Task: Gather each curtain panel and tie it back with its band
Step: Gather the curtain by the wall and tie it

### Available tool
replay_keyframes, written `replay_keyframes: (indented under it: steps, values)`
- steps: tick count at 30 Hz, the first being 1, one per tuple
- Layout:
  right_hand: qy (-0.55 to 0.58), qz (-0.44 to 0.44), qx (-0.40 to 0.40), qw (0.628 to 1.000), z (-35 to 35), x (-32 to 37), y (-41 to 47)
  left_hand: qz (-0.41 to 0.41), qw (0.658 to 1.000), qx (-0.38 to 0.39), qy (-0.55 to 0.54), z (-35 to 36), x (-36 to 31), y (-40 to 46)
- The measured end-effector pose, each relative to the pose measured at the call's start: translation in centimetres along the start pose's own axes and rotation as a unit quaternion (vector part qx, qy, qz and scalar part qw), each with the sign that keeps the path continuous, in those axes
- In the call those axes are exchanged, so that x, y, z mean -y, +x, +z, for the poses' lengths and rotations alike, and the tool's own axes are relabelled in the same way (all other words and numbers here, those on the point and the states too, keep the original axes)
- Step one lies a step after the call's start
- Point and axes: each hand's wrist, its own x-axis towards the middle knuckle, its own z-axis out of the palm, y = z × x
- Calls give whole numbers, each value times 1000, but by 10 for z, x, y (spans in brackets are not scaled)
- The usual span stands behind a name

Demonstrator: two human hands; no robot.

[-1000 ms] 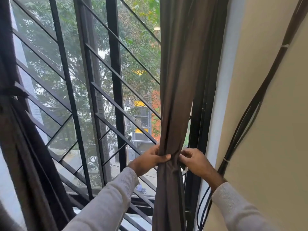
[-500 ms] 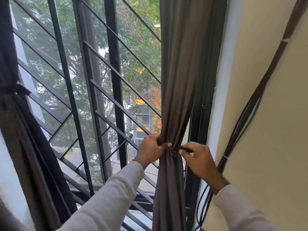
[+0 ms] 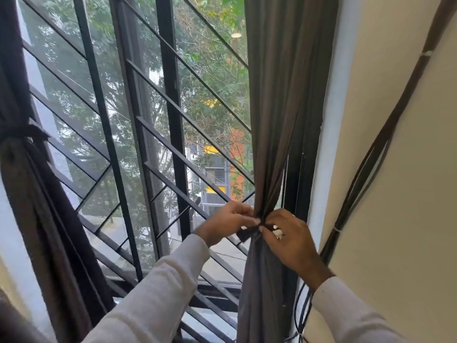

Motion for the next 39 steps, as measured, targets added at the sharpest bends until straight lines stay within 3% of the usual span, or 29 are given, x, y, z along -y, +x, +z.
replay_keyframes:
  steps: [1,3,6,8,11,12,14,16,20,28,32,34,39]
  values:
    - [21,14,-6,1000,-3,-1,1,21,999,44,-2,-5,2,-6]
    - [75,44,-2,996,-9,-5,3,68,994,59,66,-11,10,-14]
    - [183,107,58,976,-13,-14,5,187,955,-55,225,-6,15,-18]
    - [279,150,93,944,-10,-16,6,310,871,-127,360,0,18,-17]
    - [369,197,102,903,-6,-16,4,438,710,-192,518,7,20,-23]
    - [385,204,103,894,-6,-17,3,460,677,-202,538,9,20,-26]
    - [416,213,105,878,-6,-18,0,488,645,-211,549,12,21,-33]
    - [455,232,94,854,-7,-20,-3,499,642,-204,545,14,18,-36]
    - [540,271,71,794,-8,-21,-9,492,666,-196,525,22,5,-34]
    - [691,310,-3,653,-3,-13,-33,531,591,-218,566,26,-5,-28]
    - [768,297,-25,567,0,-9,-42,505,604,-196,584,22,-22,-21]
    - [768,287,-29,572,0,-7,-41,464,630,-195,592,22,-36,-17]
    - [666,301,-67,680,7,4,-35,375,693,-161,594,23,-63,-12]
